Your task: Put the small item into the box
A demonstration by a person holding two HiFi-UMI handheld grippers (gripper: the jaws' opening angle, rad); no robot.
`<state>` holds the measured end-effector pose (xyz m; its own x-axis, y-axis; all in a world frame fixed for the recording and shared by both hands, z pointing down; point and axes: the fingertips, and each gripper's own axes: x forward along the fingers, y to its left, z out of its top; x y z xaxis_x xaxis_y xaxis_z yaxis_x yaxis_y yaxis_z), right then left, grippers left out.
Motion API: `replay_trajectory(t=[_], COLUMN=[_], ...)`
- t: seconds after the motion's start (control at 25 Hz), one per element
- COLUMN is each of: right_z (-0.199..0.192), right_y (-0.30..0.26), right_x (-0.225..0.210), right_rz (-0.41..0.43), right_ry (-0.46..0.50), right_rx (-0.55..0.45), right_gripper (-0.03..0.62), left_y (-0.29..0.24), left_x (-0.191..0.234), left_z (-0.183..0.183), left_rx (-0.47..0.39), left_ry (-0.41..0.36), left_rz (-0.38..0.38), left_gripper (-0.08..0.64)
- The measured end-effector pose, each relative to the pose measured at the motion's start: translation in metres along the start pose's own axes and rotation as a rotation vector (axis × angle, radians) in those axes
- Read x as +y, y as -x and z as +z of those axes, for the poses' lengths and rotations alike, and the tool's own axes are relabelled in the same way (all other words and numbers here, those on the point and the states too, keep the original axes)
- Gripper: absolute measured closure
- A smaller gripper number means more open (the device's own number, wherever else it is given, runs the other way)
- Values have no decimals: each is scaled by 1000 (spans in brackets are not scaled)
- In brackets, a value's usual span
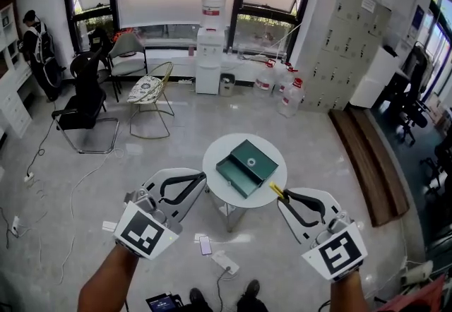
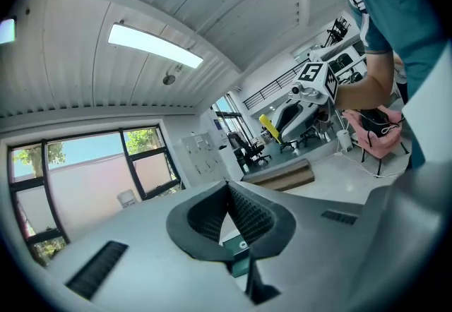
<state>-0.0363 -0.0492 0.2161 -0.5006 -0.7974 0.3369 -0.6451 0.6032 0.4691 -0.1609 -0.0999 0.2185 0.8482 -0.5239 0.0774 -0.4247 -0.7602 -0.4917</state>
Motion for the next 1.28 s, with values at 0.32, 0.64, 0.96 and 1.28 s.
replay_trajectory(t=[0.32, 0.64, 0.96, 1.28], right_z=[-30, -61, -103, -146], right_y=[-36, -62, -64, -66], right_x=[-38, -128, -197, -243], right_rz=[99, 208, 294, 309], right_ry=[20, 33, 34, 22], right_rx=[-76, -133, -186, -197], right_gripper=[515, 515, 515, 515], left_y=[-33, -116, -193, -253], left_x=[9, 31, 22, 13], left_z=[-22, -14, -3, -9], left_rx=[89, 171, 246, 263], left_ry=[-8, 6, 6, 20], left_rz=[91, 179, 232, 241], left_gripper=[543, 543, 543, 543])
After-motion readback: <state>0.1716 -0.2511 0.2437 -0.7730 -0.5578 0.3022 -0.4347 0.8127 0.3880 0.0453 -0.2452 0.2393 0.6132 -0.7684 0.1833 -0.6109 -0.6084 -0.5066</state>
